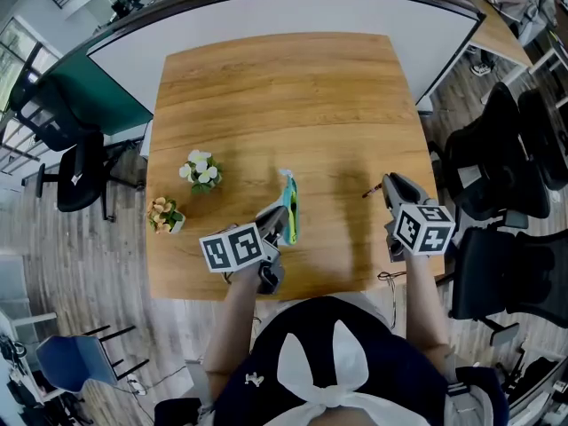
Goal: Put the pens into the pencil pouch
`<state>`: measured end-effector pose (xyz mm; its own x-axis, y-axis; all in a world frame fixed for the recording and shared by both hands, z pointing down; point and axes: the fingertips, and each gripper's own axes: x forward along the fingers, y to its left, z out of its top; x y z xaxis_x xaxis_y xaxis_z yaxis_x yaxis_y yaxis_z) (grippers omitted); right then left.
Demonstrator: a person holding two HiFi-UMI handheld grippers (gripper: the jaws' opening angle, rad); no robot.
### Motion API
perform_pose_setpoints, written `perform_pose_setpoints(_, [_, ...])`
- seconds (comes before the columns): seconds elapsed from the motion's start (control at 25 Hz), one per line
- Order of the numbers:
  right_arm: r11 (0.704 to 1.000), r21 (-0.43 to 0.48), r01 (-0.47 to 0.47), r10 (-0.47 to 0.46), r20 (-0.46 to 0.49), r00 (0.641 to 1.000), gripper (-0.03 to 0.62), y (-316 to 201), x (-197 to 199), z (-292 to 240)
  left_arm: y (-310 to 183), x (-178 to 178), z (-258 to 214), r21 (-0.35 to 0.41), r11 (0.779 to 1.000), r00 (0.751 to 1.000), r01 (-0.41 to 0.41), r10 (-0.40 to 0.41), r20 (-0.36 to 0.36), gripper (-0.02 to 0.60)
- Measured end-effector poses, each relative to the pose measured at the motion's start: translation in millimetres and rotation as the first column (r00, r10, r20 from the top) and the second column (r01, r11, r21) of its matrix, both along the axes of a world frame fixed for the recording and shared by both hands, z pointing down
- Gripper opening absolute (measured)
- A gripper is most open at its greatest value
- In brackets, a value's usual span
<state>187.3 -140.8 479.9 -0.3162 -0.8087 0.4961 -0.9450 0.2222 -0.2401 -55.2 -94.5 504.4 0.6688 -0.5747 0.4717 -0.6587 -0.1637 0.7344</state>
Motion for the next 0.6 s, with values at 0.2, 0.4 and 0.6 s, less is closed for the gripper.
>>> perform_pose_setpoints(0.2, [1.0, 0.009, 0.021, -0.021, 0.003, 1.0, 0.061, 12, -6, -7, 6, -1, -2, 0.008, 1.0, 1.0, 0.002, -0.001, -0.002, 0.032])
perform_pose_setpoints(0.4, [0.999, 0.028, 0.046, -0.046, -0.009, 0.999, 0.061, 20, -13, -16, 13, -1, 0, 0.004, 1.0, 1.0, 0.005, -0.005, -0.004, 0.032])
perform_pose_setpoints(0.6, [0.994, 0.048, 0.094, -0.094, -0.006, 0.996, 0.061, 26, -29, -28, 19, 1, 3, -0.004, 1.0, 1.0, 0.001, -0.001, -0.004, 0.032])
